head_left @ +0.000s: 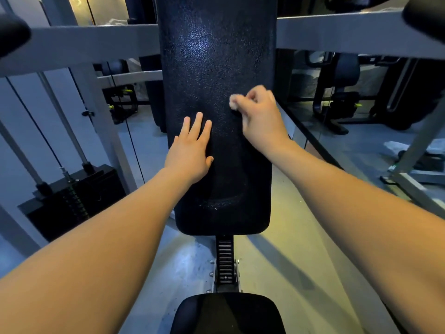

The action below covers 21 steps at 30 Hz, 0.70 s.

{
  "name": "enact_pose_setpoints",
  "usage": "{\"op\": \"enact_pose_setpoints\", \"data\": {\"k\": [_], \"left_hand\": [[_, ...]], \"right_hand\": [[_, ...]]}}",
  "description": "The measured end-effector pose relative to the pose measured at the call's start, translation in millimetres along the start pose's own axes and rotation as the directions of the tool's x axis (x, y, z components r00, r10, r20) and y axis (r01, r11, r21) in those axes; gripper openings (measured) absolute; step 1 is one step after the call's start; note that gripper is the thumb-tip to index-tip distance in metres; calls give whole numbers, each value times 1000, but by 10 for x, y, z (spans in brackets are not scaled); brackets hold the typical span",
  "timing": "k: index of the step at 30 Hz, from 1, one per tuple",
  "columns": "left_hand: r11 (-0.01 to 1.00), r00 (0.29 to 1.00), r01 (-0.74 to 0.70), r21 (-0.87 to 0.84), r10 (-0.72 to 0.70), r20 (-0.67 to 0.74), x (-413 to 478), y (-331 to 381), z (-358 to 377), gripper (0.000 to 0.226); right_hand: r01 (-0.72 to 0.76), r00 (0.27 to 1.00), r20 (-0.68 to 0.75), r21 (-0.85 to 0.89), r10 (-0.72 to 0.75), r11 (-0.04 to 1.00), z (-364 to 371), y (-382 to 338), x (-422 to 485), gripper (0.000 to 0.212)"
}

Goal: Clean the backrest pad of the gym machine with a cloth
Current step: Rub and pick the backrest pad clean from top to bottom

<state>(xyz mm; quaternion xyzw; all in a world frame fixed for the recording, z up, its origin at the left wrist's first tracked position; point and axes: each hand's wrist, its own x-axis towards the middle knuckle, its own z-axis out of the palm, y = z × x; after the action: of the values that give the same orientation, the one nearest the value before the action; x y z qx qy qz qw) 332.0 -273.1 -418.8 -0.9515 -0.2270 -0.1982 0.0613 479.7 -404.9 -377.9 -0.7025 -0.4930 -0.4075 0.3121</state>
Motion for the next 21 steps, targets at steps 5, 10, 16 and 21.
{"op": "enact_pose_setpoints", "data": {"k": [5, 10, 16, 21], "left_hand": [[1000, 1000, 10, 19, -9, -13, -1, 21, 18, 90], [1000, 1000, 9, 15, -9, 6, -5, 8, -1, 90], [998, 997, 68, 2, -68, 41, -1, 161, -29, 92], [989, 988, 147, -6, -146, 58, 38, 380, 8, 93]], "right_hand": [[-14, 1000, 10, 6, 14, 1000, 256, -166, -12, 27], [282, 886, 362, 74, -290, 956, 86, -111, -365, 28], [65, 997, 48, -30, -64, 997, 27, 244, -203, 27], [142, 957, 242, 92, -160, 986, 86, 135, -1059, 29]]}}
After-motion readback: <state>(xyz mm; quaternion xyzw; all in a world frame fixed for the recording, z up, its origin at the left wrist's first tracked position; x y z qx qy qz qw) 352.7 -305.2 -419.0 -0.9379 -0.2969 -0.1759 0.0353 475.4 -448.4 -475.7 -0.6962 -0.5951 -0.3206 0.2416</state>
